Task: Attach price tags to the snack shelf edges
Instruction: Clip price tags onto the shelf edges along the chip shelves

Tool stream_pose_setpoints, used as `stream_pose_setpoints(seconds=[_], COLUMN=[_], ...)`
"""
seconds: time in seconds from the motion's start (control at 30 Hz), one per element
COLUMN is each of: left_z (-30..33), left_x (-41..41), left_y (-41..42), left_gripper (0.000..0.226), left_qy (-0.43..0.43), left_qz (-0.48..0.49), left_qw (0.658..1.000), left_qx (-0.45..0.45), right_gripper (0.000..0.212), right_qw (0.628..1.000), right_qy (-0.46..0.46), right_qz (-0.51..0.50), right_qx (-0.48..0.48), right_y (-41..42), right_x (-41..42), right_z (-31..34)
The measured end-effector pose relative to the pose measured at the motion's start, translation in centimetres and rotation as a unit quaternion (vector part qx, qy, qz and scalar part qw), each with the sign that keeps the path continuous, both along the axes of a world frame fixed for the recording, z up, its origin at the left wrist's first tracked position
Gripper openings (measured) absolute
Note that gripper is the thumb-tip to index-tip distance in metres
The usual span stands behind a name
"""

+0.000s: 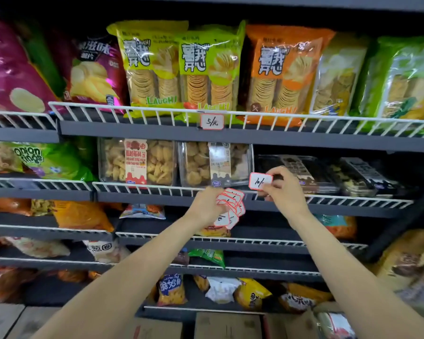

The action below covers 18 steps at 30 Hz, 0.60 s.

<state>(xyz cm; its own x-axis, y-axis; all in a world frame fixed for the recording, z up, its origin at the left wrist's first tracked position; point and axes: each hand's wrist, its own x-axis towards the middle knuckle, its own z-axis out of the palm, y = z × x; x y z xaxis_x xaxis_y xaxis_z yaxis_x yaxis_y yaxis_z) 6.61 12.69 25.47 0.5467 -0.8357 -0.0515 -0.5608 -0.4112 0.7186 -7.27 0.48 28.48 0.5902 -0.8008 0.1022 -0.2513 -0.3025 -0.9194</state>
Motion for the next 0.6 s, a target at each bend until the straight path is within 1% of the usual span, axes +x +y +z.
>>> stream_pose_setpoints(seconds=[0.13,0.17,0.27,0.3,0.43,0.6], left_z=[-2.4,-2.8,-2.6,-2.7,-3.1,-3.7], left_x=[-0.2,-0.2,-0.5,-0.4,-0.4,-0.3], left_y=[-1.6,-1.8,-2.4,-2.6,-3.1,-2.8], left_gripper=[0.033,0.040,0.071,0.076,0.076,0.080], left_qy=[0.024,0.039,0.090,0.104,0.143,0.162], left_qz=[0.007,0.002,-0.021,-0.026,-0.011,-0.015], left_qw=[0.997,0.997,0.993,0.992,0.989,0.986], left_qx=[0.066,0.072,0.079,0.073,0.042,0.036], right_gripper=[0.017,0.015,0.011,0.008,0.003,0.005], right_qw=[0.995,0.992,0.985,0.984,0.978,0.973], right_qy=[0.069,0.079,0.092,0.092,0.112,0.146], right_qz=[-0.003,-0.001,0.015,0.020,0.024,0.018], right_qx=[-0.075,-0.094,-0.143,-0.150,-0.175,-0.179], right_y=[-1.1,-1.4,-1.8,-2.0,-2.7,-3.0], right_x=[1.3,1.6,2.4,2.6,3.0,3.2], right_z=[-2.9,-3.4,-3.9,-4.0,-4.1,-4.5])
